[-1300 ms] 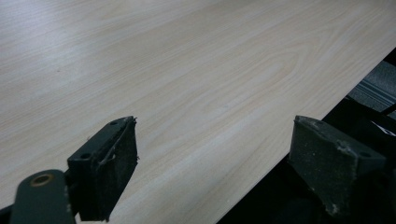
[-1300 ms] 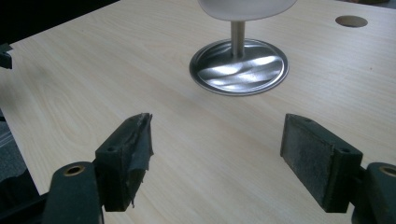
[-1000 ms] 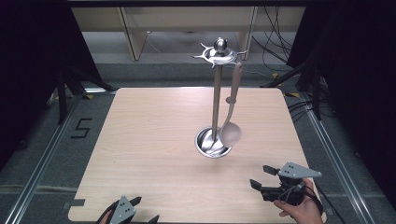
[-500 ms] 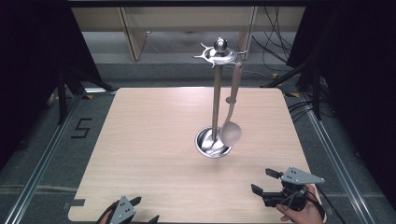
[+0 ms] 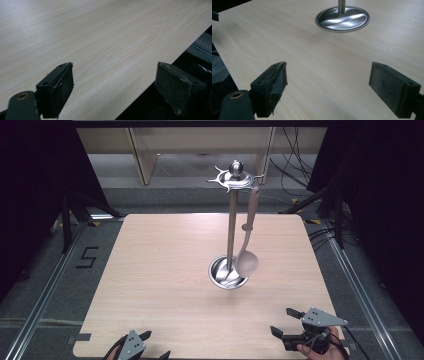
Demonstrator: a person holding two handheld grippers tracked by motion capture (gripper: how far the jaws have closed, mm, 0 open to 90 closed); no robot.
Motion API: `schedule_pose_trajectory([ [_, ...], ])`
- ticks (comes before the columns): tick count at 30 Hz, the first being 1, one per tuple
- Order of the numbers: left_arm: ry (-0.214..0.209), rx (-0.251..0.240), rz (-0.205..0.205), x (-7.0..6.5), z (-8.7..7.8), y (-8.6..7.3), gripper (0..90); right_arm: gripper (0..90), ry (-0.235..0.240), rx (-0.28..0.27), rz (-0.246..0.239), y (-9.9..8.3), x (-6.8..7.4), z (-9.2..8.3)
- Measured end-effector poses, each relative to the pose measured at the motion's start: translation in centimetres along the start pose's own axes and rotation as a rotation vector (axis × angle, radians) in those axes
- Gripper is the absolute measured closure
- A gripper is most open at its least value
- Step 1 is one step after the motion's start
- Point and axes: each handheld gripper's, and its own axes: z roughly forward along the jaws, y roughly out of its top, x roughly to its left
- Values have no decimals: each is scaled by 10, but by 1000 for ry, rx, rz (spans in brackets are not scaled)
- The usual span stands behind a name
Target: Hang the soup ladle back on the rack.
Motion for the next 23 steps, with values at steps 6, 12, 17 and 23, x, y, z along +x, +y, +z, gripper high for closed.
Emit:
schedule_pose_trajectory([
  [6, -4, -1, -4, -1, 1, 0, 149, 158, 28, 12, -10, -4, 4, 4],
  [12, -4, -5, -4, -1, 2, 0, 149, 158, 18, 18, 12, -4, 7, 3],
  [17, -3, -5, -13, -2, 2, 0, 149, 158, 13, 10, 0, -5, 5, 4],
  [23, 6, 14, 25, 1, -1, 0, 149, 159, 29, 30, 14, -6, 7, 6],
])
